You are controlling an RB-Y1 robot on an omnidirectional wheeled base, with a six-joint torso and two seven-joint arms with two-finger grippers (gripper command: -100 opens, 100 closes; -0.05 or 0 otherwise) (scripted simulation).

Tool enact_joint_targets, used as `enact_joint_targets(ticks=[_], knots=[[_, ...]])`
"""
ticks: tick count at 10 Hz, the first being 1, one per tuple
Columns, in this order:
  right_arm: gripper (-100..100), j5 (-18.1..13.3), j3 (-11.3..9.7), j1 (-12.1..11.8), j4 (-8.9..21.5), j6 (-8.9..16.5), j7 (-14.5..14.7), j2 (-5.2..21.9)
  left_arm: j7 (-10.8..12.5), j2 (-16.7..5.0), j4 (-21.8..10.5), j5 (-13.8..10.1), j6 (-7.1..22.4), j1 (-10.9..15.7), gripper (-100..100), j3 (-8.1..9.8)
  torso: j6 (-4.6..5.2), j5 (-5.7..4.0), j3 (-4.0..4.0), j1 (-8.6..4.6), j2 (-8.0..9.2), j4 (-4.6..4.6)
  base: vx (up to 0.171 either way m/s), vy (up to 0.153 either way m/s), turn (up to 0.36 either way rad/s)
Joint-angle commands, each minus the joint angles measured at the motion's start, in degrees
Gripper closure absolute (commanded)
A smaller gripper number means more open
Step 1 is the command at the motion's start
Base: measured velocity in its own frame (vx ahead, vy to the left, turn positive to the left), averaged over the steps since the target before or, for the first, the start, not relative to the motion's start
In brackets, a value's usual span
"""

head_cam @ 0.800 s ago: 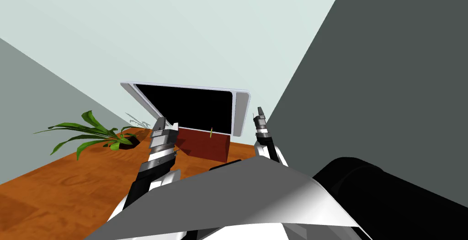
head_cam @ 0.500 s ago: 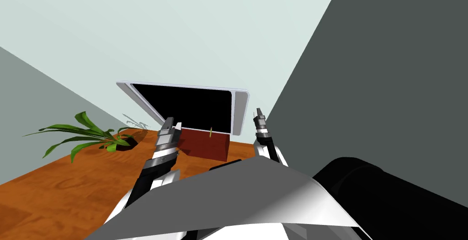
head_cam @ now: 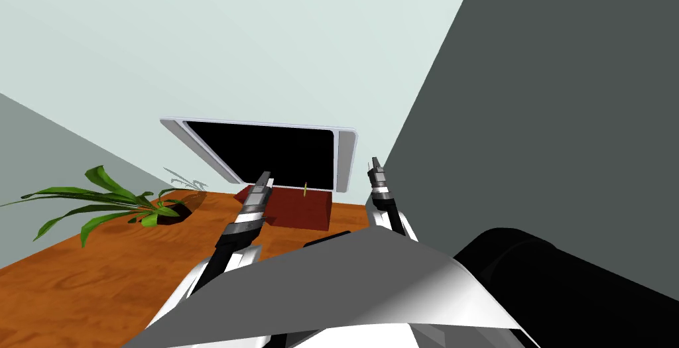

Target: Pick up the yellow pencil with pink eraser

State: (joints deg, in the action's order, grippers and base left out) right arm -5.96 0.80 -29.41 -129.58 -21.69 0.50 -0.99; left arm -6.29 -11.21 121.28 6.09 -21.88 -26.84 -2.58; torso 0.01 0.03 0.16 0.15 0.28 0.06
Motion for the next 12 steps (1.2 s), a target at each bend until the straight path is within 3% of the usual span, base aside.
enact_joint_targets(ticks=[1, 3, 4, 11, 12], knots=[[0, 0.0, 0.0, 0.0, 0.0, 0.0, 0.0, 0.0, -0.8, -2.8, -2.6, 1.3, 0.6, 1.5, -100, -0.84, 0.0, 0.0, 0.0, 0.0, 0.0, 0.0, -0.079, 0.03, -0.131], [0, 0.0, 0.0, 0.0, 0.0, 0.0, 0.0, 0.0, -1.8, -6.2, -5.6, 2.9, 1.6, 3.4, -100, -2.07, 0.0, 0.0, 0.0, 0.0, 0.0, 0.0, -0.076, 0.024, -0.122], [0, 0.0, 0.0, 0.0, 0.0, 0.0, 0.0, 0.0, -1.8, -6.2, -5.7, 2.9, 1.6, 3.4, -100, -2.07, -0.01, -0.01, 0.0, -0.03, -0.01, 0.0, -0.048, 0.007, -0.046], [0, 0.0, 0.0, 0.0, 0.0, 0.0, 0.0, 0.0, -5.3, -17.6, -18.3, 9.0, 5.8, 10.0, -100, -6.57, -0.02, -0.03, -0.06, -0.13, -0.11, -0.02, -0.055, -0.001, -0.144], [0, 0.0, 0.0, 0.0, 0.0, 0.0, 0.0, 0.0, -5.3, -17.6, -19.0, 9.0, 5.8, 10.0, -100, -6.57, -0.01, -0.03, -0.09, -0.14, -0.16, -0.03, -0.018, -0.011, -0.035]])
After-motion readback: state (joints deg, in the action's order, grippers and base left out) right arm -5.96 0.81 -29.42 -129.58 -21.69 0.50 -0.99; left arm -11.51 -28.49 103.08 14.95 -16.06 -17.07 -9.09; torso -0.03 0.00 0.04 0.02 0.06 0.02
